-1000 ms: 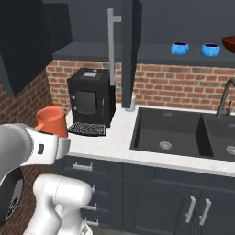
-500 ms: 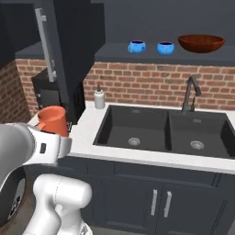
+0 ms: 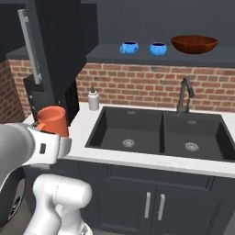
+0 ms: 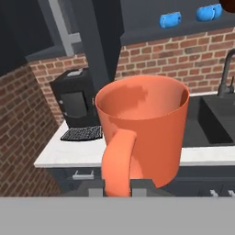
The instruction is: Gather all objects into one cabinet and sort the glasses and bowls to opposite sides.
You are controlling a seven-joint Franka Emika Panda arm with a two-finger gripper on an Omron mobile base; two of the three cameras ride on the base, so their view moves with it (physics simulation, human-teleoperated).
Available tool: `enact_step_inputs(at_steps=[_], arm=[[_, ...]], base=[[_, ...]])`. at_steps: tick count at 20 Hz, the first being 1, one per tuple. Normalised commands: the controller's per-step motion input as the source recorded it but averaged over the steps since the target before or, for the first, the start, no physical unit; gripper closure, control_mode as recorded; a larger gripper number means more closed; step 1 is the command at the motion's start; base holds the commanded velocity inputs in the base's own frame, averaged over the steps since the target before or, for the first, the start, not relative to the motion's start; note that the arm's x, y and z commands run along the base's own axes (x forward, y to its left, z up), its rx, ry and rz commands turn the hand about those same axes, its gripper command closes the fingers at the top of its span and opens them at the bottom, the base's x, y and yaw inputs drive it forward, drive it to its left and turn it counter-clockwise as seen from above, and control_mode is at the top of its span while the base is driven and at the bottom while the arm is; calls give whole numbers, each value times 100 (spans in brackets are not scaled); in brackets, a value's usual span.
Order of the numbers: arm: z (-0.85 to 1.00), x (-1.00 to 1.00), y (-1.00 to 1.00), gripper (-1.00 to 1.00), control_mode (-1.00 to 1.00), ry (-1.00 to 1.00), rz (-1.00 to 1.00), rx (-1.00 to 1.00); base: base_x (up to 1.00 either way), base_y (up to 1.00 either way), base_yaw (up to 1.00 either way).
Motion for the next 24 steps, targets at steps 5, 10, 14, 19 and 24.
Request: enact_step_inputs(at_steps=[5, 10, 14, 19, 24], arm=[[0, 0, 0, 100, 100, 0, 0, 0], [0, 0, 0, 100, 100, 0, 0, 0], [0, 0, 0, 100, 100, 0, 0, 0], [0, 0, 0, 100, 100, 0, 0, 0], [0, 0, 0, 100, 100, 0, 0, 0]], base=[[32, -37, 1], [3, -74, 0], [15, -49, 0], [44, -13, 4], [51, -7, 11]])
